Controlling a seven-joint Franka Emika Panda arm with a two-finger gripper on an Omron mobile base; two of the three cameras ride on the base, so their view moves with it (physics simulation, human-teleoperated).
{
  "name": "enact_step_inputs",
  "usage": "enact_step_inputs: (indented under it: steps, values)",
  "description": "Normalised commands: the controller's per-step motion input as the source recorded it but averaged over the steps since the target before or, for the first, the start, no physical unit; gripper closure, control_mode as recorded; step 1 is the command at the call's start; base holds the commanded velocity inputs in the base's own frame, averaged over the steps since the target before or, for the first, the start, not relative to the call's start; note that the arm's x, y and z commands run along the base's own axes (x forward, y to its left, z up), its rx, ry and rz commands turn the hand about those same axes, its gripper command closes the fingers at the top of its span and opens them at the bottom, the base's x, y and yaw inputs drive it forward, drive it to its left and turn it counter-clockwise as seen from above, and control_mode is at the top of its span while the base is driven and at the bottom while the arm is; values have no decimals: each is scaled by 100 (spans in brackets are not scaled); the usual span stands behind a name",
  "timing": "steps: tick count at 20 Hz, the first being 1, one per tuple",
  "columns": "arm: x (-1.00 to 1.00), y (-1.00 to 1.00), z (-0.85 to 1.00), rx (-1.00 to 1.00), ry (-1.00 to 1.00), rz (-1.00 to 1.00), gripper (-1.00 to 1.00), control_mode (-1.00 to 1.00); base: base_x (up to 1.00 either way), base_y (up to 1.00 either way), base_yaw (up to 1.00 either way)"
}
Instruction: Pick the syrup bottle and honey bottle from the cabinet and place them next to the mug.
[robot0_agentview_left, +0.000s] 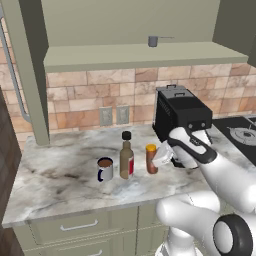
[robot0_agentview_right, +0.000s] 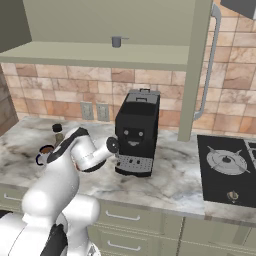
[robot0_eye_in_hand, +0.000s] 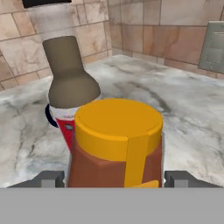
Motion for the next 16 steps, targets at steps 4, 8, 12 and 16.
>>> enact_step_inputs:
  steps: [4,8,12,16]
  values:
    - [0,11,-30,0,-4,-5,100,-100,0,0,0]
    - [0,11,-22,0,-1,-4,100,-100,0,0,0]
    - [0,14,-13,0,-2,-1,100,-100,0,0,0]
    - [0,15,-9,0,-2,0,100,-100,0,0,0]
